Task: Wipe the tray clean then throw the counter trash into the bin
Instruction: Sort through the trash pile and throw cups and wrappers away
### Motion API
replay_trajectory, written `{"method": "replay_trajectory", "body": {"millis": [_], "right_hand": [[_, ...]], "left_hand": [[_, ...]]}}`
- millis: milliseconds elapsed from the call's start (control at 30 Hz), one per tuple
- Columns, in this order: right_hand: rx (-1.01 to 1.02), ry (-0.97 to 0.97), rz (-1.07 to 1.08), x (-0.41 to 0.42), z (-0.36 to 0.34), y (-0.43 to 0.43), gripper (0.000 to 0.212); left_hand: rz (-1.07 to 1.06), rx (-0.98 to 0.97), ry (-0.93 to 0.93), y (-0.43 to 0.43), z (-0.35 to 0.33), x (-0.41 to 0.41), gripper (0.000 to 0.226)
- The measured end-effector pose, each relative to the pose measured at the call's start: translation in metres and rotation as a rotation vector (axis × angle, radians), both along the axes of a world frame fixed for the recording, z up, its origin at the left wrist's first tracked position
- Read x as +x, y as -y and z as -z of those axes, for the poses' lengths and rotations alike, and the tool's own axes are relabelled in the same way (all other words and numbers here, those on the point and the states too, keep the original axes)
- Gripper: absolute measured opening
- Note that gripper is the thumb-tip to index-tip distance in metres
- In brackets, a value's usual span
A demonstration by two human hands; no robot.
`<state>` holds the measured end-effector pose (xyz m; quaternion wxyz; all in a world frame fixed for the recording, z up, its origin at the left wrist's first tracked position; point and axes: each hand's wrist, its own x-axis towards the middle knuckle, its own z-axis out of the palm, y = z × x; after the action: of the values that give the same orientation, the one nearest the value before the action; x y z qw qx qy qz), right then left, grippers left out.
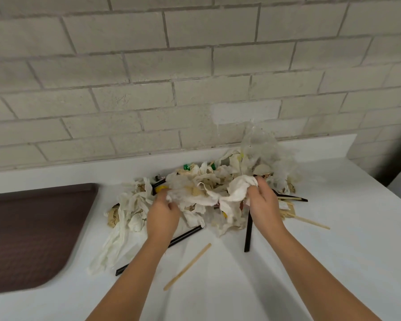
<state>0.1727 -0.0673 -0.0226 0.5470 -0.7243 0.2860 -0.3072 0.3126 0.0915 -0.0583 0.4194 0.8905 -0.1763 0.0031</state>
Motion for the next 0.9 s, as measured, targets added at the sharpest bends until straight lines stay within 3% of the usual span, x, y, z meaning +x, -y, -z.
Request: {"method": "replay_trajectory", "body": {"millis": [100, 200, 267, 367, 467, 600, 700, 767, 833, 900], "right_hand": [[0.185, 0.007, 0.005, -0.002, -0.001, -0.005, 0.044], [0.205, 0.018, 0.007, -0.004, -0.004, -0.01, 0.033], [0.188, -0.02, 0.012, -0.005, -0.002, -0.011, 0.057], [0.107, -0.02, 0.043, -0.007, 0.003, -0.012, 0.018], [0.055, -0.02, 0.033, -0.01, 0.008, -0.016, 0.009], [-0.008, -0.037, -0.001, -0.013, 0.013, -0.021, 0.013], [-0.17, -0.087, -0.036, -0.009, 0.014, -0.025, 0.008], [-0.305, -0.151, -0.088, -0.006, 0.018, -0.028, 0.025], [-0.446, -0.248, -0.168, -0.002, 0.023, -0.03, 0.041], [-0.574, -0.409, -0.227, 0.003, 0.031, -0.032, 0.043]], "left_hand": [[-0.009, -0.106, -0.086, -0.005, -0.019, 0.001, 0.051], [-0.044, -0.228, -0.166, -0.008, -0.038, -0.003, 0.053], [-0.04, -0.276, -0.189, -0.01, -0.051, -0.005, 0.053], [-0.042, -0.265, -0.206, -0.011, -0.063, -0.006, 0.064], [-0.08, -0.29, -0.222, -0.013, -0.07, -0.007, 0.074], [-0.064, -0.403, -0.217, -0.02, -0.073, -0.003, 0.04], [-0.038, -0.432, -0.264, -0.025, -0.07, 0.002, 0.018], [-0.032, -0.408, -0.251, -0.027, -0.07, 0.004, 0.003], [-0.047, -0.391, -0.235, -0.029, -0.069, 0.007, 0.005], [-0.044, -0.436, -0.269, -0.031, -0.069, 0.01, 0.015]]}}
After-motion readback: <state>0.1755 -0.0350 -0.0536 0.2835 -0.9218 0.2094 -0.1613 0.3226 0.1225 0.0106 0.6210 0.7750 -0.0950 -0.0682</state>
